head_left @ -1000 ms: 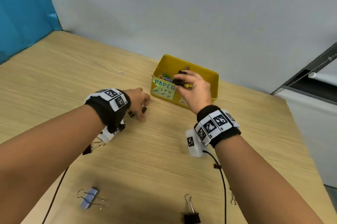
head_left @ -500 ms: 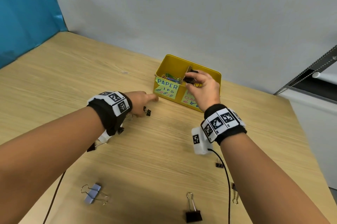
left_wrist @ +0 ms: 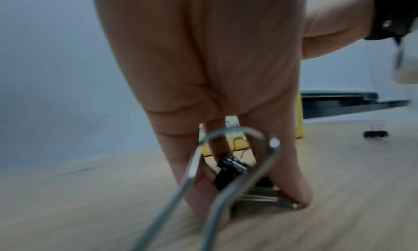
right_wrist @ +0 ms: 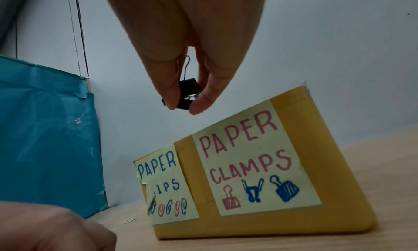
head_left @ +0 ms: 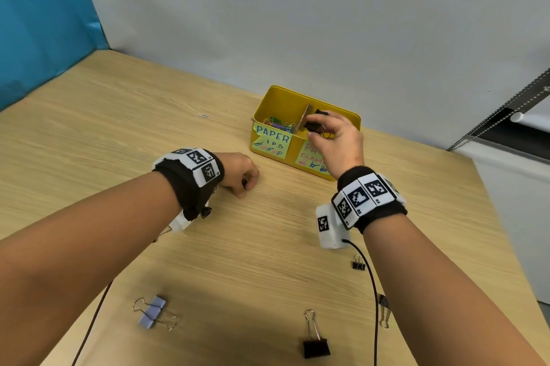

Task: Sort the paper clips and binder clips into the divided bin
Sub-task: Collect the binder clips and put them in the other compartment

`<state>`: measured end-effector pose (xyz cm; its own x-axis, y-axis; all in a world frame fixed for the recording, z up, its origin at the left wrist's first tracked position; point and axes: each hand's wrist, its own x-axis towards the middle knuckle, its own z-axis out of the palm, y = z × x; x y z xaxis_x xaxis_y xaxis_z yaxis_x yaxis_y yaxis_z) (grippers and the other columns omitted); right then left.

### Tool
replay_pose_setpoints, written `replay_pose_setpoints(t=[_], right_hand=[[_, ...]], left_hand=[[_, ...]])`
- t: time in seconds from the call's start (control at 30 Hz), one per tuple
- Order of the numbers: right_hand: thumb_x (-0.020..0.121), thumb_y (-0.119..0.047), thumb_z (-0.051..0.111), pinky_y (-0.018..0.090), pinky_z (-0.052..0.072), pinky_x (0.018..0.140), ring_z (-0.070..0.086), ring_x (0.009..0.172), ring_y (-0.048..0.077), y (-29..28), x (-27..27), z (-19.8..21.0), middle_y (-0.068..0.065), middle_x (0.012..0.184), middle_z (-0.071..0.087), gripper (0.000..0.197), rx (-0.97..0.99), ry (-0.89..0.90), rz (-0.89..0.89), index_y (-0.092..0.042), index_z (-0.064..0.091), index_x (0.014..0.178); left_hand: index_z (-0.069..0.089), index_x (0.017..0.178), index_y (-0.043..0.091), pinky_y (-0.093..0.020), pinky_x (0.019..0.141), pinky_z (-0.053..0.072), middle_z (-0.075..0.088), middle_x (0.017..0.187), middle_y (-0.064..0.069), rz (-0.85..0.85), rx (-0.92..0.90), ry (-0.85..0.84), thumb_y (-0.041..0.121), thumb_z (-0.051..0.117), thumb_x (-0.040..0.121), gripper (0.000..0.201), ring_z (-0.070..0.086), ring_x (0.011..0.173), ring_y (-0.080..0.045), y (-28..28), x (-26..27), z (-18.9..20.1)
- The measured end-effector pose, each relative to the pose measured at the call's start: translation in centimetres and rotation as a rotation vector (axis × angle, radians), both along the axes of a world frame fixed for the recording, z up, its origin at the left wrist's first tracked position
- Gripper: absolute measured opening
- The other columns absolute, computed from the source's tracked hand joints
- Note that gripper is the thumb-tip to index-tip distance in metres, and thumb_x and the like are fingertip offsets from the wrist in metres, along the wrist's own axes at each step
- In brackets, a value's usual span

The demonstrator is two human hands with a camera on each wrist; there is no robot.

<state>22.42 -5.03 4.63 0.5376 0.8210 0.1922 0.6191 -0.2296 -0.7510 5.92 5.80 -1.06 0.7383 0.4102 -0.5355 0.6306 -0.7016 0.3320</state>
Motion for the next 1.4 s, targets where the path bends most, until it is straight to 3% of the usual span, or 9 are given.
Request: replay_pose_setpoints(t=[0.1, 0.43, 0.53, 0.7, 0.87, 1.0, 1.13, 1.27, 1.4], right_hand=[[0.083, -0.010, 0.068, 0.025, 0.045, 0.102, 0.055, 0.118, 0.017, 0.0, 0.3, -0.2, 0.002, 0.135, 0.053, 0.033, 0.012, -0.007, -0.010, -0.023, 0.069, 0.113], [0.082, -0.012, 0.069, 0.030, 0.050, 0.099, 0.057, 0.117, 0.020, 0.3, 1.2, -0.9, 0.001, 0.133, 0.055, 0.033, 0.028, 0.024, -0.052, -0.026, 0.069, 0.112], [0.082, -0.012, 0.069, 0.034, 0.050, 0.100, 0.057, 0.116, 0.019, 0.2, 1.3, -0.9, 0.001, 0.132, 0.055, 0.033, 0.041, 0.026, -0.064, -0.027, 0.069, 0.111], [0.086, -0.010, 0.062, 0.030, 0.044, 0.105, 0.055, 0.120, 0.020, 0.0, 2.3, -0.6, 0.006, 0.134, 0.055, 0.036, -0.023, -0.068, -0.117, -0.022, 0.064, 0.120], [0.087, 0.000, 0.055, 0.026, 0.031, 0.112, 0.034, 0.140, 0.017, -0.5, 2.8, 0.3, 0.000, 0.151, 0.036, 0.052, -0.135, -0.011, -0.088, -0.026, 0.053, 0.133], [0.085, 0.002, 0.054, 0.032, 0.037, 0.111, 0.047, 0.129, 0.019, -2.4, 3.0, 0.4, 0.004, 0.137, 0.052, 0.042, 0.008, -0.030, -0.212, -0.021, 0.064, 0.119], [0.086, 0.000, 0.053, 0.031, 0.047, 0.096, 0.059, 0.106, 0.020, -4.9, 2.7, 0.0, 0.006, 0.119, 0.059, 0.032, 0.039, -0.123, -0.200, -0.016, 0.069, 0.108], [0.086, -0.001, 0.055, 0.025, 0.048, 0.089, 0.056, 0.091, 0.015, -5.0, -0.4, -0.6, 0.005, 0.110, 0.061, 0.029, -0.028, -0.144, -0.032, -0.015, 0.069, 0.106], [0.084, -0.014, 0.062, 0.038, 0.044, 0.103, 0.054, 0.114, 0.022, -2.1, -6.2, -1.9, 0.004, 0.123, 0.054, 0.040, -0.294, -0.155, 0.291, -0.024, 0.060, 0.123]], left_hand=[[0.063, 0.084, 0.018, -0.025, 0.063, 0.054, 0.051, 0.087, 0.001, 0.144, -0.125, -0.090, 0.004, 0.067, 0.081, 0.015, 0.055, 0.078, -0.016, 0.8, -0.7, -0.3], [0.069, 0.086, 0.019, -0.031, 0.074, 0.059, 0.061, 0.090, -0.002, 0.282, -0.196, -0.210, -0.005, 0.063, 0.080, 0.026, 0.060, 0.074, -0.016, 1.7, -1.8, -0.6], [0.069, 0.080, 0.021, -0.022, 0.065, 0.059, 0.063, 0.085, -0.003, 0.351, -0.257, -0.306, -0.006, 0.065, 0.078, 0.027, 0.062, 0.071, -0.015, 1.9, -2.2, -0.3], [0.068, 0.085, 0.014, -0.017, 0.062, 0.059, 0.067, 0.084, 0.000, 0.395, -0.485, -0.630, -0.012, 0.063, 0.078, 0.027, 0.065, 0.069, -0.014, 1.7, -1.9, 4.5], [0.068, 0.095, 0.010, -0.019, 0.064, 0.058, 0.066, 0.084, 0.001, 0.286, -0.337, -0.740, -0.007, 0.062, 0.082, 0.022, 0.064, 0.060, -0.007, 1.4, 4.0, 9.8], [0.067, 0.111, 0.010, -0.036, 0.081, 0.056, 0.063, 0.092, -0.003, 0.216, -0.163, -0.681, 0.002, 0.063, 0.084, 0.028, 0.065, 0.083, -0.023, -0.4, 9.1, 10.2], [0.056, 0.129, 0.026, -0.027, 0.101, 0.039, 0.057, 0.131, -0.004, 0.074, 0.108, -0.527, 0.021, 0.065, 0.085, 0.045, 0.051, 0.123, -0.020, -1.0, 8.4, 9.4], [0.048, 0.135, 0.028, -0.028, 0.105, 0.035, 0.048, 0.142, -0.003, 0.156, 0.113, -0.419, 0.024, 0.070, 0.080, 0.060, 0.046, 0.128, -0.021, -1.0, 1.2, 8.5], [0.035, 0.141, 0.032, -0.035, 0.108, 0.035, 0.040, 0.145, 0.001, 0.292, 0.067, -0.096, 0.028, 0.077, 0.073, 0.080, 0.040, 0.131, -0.021, -1.9, -9.2, 7.4]])
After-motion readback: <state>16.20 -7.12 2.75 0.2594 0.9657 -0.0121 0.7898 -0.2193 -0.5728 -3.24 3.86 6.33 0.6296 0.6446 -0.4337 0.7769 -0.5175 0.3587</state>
